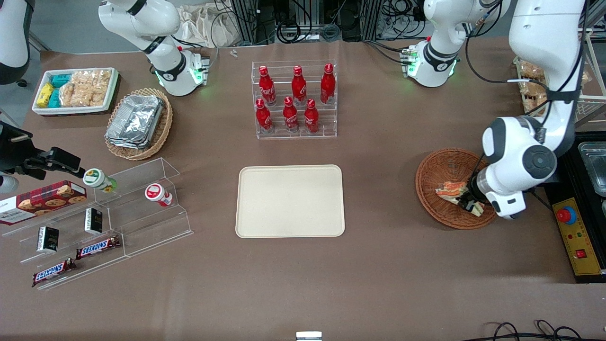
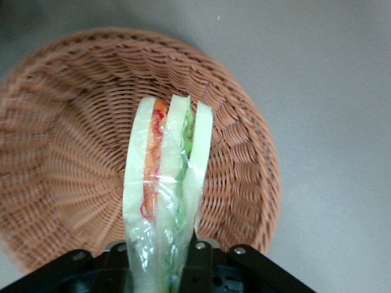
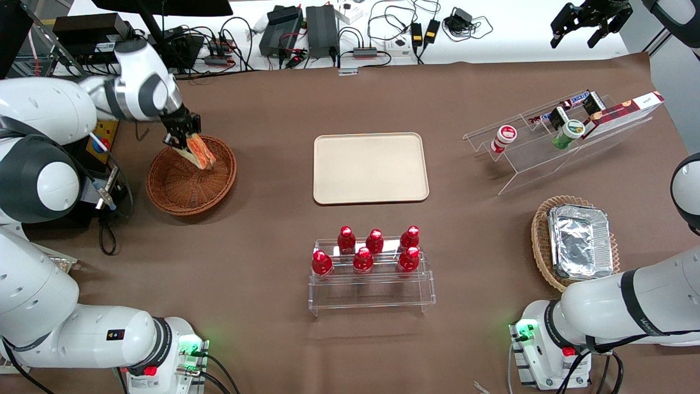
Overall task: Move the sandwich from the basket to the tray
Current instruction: 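Close the left gripper on the wrapped sandwich and lift it, then carry the sandwich with the left gripper over to the cream tray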
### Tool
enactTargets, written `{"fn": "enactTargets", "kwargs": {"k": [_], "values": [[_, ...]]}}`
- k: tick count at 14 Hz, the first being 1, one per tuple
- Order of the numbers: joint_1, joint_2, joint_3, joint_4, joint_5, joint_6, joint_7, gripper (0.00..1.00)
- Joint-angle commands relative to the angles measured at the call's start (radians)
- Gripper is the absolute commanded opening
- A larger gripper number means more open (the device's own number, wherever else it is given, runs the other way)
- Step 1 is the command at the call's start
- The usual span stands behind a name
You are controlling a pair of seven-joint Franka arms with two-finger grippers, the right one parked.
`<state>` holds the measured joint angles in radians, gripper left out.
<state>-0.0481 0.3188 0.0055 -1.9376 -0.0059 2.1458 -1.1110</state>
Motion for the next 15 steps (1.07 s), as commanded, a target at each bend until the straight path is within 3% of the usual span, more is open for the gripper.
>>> {"fn": "enactTargets", "kwargs": {"k": [1,4,7,11,15], "values": [[-0.006,-0.001,0.001,0.199,0.003,-0.222,0.035,0.0],[-0.009,-0.004,-0.007,0.351,-0.003,-0.381,0.14,0.0],[-0.021,0.008,-0.096,0.491,-0.006,-0.5,0.171,0.0],[-0.042,0.057,-0.301,0.5,0.015,-0.478,0.261,0.0],[-0.212,0.19,-0.338,0.516,0.091,-0.299,0.287,0.0]]}}
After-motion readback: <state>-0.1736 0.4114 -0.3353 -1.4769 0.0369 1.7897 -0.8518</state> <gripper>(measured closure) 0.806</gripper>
